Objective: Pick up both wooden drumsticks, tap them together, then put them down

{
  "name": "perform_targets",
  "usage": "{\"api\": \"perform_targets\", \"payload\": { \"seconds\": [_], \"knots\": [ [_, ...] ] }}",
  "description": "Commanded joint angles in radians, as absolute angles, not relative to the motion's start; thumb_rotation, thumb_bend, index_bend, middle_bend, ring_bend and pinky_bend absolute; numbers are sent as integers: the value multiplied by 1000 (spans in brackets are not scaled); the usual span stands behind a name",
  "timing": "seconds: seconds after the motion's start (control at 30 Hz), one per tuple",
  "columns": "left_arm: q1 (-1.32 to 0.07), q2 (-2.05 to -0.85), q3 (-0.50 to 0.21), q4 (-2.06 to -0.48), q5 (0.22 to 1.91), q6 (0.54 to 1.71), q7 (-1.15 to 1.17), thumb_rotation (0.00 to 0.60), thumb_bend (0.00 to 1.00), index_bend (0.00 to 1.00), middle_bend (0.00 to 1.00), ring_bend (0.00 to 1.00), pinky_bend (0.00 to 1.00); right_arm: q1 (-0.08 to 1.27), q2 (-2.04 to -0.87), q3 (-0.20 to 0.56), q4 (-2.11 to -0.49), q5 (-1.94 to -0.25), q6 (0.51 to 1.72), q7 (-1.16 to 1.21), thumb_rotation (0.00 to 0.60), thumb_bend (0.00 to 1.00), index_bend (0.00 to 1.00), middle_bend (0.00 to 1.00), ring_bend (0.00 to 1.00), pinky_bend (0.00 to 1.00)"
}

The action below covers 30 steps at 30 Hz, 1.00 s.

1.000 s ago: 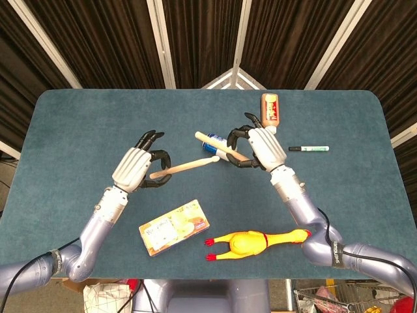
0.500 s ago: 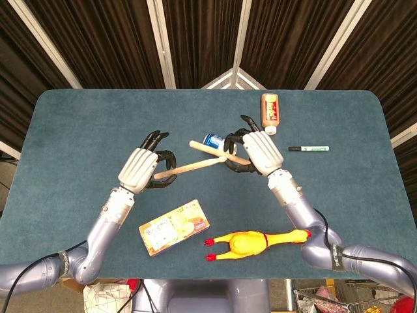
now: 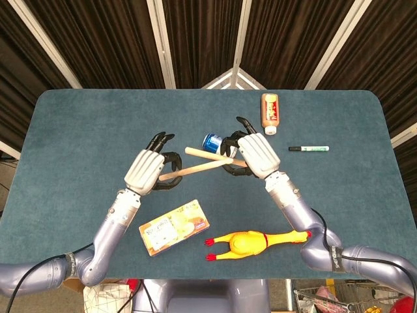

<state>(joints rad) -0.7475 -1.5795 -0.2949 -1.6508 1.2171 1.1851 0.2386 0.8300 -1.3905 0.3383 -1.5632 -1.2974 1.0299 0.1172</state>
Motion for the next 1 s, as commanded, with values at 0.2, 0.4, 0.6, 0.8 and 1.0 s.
{"api": "perform_targets", "payload": {
  "seconds": [0.2,0.4,0.6,0.8,1.0],
  "knots": [
    [-748,-1594,-306,-1650,1211,1205,247,600,481,648,599,98,0,831,-1387,333,-1572,-1301,1033,106,600,501,673,666,396,21],
    [-748,-1601,-309,-1646,1201,1214,266,600,481,647,599,98,0,827,-1383,329,-1574,-1299,1034,111,600,501,673,666,396,20],
    [-750,-1606,-305,-1642,1189,1207,276,600,481,648,599,98,0,824,-1380,325,-1574,-1301,1035,116,600,501,673,666,396,20],
    [-752,-1612,-299,-1637,1192,1201,274,600,481,649,599,98,0,822,-1382,320,-1575,-1306,1038,119,600,501,673,666,396,20],
    [-753,-1614,-306,-1638,1191,1210,279,600,481,649,599,98,0,820,-1381,317,-1576,-1313,1043,121,600,501,673,666,396,20]
  ]
}}
